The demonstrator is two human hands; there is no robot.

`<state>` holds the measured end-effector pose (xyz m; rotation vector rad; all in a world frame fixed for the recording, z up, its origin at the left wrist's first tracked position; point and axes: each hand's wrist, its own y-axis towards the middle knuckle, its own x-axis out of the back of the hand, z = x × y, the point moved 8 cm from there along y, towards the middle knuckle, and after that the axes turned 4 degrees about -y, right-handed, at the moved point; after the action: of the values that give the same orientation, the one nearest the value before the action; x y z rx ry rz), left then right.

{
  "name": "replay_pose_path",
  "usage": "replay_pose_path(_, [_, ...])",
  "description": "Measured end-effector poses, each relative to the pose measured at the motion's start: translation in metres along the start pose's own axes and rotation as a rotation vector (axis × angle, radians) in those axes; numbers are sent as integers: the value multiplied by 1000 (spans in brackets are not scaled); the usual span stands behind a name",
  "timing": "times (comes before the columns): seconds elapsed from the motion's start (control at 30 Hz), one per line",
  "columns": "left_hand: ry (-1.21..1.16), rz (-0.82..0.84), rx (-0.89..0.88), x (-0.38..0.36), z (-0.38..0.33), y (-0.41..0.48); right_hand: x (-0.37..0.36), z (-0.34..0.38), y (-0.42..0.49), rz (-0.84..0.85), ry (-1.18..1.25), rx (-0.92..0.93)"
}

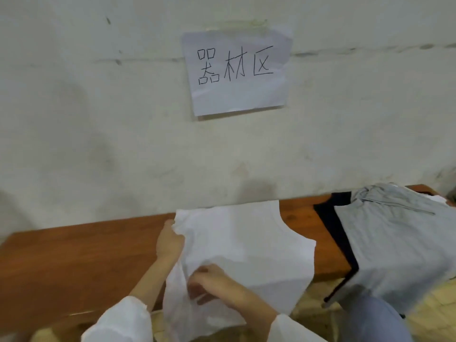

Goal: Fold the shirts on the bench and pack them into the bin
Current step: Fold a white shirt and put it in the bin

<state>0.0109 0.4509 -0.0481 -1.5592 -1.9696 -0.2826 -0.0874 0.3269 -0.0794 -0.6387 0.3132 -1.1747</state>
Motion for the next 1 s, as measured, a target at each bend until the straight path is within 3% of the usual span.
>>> replay_pose_path(0.03, [228,-34,-48,-1,-4,-1,21,-1,-2,-113,24,54])
replay_pose_path(0.1, [590,-64,-197,-18,-20,-4,81,-8,-5,-509,-98,118])
replay_pose_path(0.17, [713,10,-379,-53,-36,-9,133,-16,-18,-861,-316,103])
replay_pose_path(0.2, [723,79,-437,-72,-39,-11,153,-22,-23,-951,-405,73])
replay_pose_path(0.33, [818,196,-504,-114,-27,-15,184,-54,-15,-892,-836,-103])
replay_pose_path(0.5, [721,111,-336,-109,-1,-38,210,-48,9,-794,-1107,20])
replay_pose_path(0.63, [668,49,-252,-92,4,-52,220,-37,27,-653,-1184,97])
replay_pose_path(0.73, [613,-101,-299,-69,5,-43,215,-41,22,-656,-1199,112])
replay_pose_path(0.83, [606,-56,-243,-65,23,-32,210,-48,14,-690,-1184,90])
replay_pose_path(1.0, [705,86,-362,-82,22,-27,211,-46,13,-676,-1166,66])
